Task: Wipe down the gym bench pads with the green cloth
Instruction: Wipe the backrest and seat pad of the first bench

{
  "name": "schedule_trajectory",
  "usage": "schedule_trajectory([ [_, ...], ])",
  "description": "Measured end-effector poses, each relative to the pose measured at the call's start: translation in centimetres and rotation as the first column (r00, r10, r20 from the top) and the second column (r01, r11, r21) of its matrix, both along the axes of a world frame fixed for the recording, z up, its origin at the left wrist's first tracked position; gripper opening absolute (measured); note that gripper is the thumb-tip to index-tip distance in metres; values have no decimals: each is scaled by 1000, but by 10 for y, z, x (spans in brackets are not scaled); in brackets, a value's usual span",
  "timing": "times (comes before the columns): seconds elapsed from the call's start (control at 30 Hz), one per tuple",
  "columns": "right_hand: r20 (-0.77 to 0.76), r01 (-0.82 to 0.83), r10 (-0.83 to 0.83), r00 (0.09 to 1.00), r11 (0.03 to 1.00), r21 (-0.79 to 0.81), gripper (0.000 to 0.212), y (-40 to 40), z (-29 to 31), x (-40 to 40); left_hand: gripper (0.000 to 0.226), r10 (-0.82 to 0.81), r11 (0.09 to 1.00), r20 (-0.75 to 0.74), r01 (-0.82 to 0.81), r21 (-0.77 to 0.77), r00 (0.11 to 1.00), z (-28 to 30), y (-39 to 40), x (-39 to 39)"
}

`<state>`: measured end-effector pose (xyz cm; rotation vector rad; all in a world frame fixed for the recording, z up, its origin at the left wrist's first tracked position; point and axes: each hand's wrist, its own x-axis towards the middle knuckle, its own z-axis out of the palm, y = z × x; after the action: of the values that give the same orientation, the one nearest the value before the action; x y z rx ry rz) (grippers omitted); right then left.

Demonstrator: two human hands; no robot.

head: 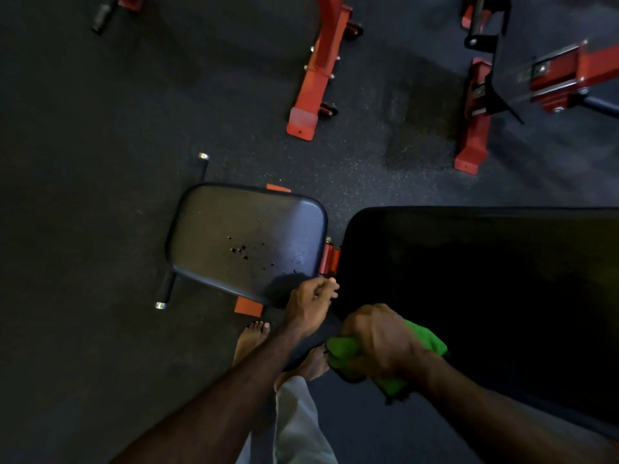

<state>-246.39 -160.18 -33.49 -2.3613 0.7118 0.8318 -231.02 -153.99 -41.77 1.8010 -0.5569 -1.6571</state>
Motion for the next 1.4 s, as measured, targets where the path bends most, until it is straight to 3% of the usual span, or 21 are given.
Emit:
schedule_trajectory([
  [0.03, 75, 162, -162, 984, 987, 7, 46, -3, 2, 5, 28, 32, 999, -2, -32, 2, 999, 2, -1, 4],
  [0.1, 217, 459, -459, 861, 887, 54, 44, -6, -4, 19, 29, 113, 994, 31, -113, 11, 993, 0, -4, 16],
  [0.2, 400, 751, -744, 535, 636, 177, 46, -6, -29, 48, 42, 241, 971, 127, -238, -39, 962, 1, -11, 45],
  [0.27, 486, 800, -774, 406, 558, 220, 50, -6, -44, 67, 46, 277, 960, 188, -263, -96, 942, 2, -15, 62],
  [0.33, 555, 815, -752, 355, 540, 211, 55, -5, -60, 87, 38, 306, 947, 229, -272, -171, 924, -3, -19, 78],
  [0.47, 673, 847, -661, 331, 523, 98, 55, 5, -83, 117, 43, 306, 946, 253, -262, -192, 918, -26, -25, 113],
  [0.57, 655, 905, -686, 317, 426, 9, 56, 11, -96, 125, 40, 301, 947, 344, -237, -217, 889, -31, -24, 138],
  [0.63, 572, 923, -750, 331, 384, -30, 61, 18, -101, 129, 26, 354, 926, 439, -243, -289, 826, -29, -20, 157],
  [0.7, 461, 898, -779, 425, 427, -107, 67, 24, -109, 136, 20, 385, 914, 563, -220, -341, 731, -34, -14, 180],
  [0.83, 361, 773, -685, 633, 586, -243, 81, 34, -136, 149, 42, 356, 934, 784, -177, -309, 509, -57, -2, 220],
  [0.9, 370, 717, -616, 696, 621, -317, 82, 29, -147, 151, 52, 301, 953, 821, -190, -237, 485, -70, -2, 233],
  [0.97, 387, 667, -547, 743, 653, -358, 79, 18, -159, 149, 61, 227, 969, 825, -204, -138, 518, -81, -5, 235],
  [1.03, 424, 690, -547, 722, 620, -374, 76, -1, -165, 155, 66, 172, 976, 848, -206, -76, 501, -89, -7, 230],
  [1.13, 492, 844, -686, 535, 418, -335, 71, -19, -166, 180, 67, 163, 977, 888, -199, -82, 431, -93, -8, 222],
  [1.2, 494, 863, -709, 503, 384, -328, 68, -12, -164, 193, 67, 159, 975, 898, -210, -76, 409, -95, -9, 222],
  [1.27, 488, 736, -557, 671, 575, -356, 69, 11, -164, 187, 67, 156, 975, 897, -210, -72, 415, -94, -7, 221],
  [1.33, 480, 500, -299, 825, 782, -372, 71, 17, -160, 169, 67, 163, 976, 891, -203, -82, 424, -92, -8, 220],
  [1.4, 465, 458, -245, 851, 779, -428, 72, -6, -163, 158, 67, 166, 976, 887, -202, -84, 431, -92, -9, 220],
])
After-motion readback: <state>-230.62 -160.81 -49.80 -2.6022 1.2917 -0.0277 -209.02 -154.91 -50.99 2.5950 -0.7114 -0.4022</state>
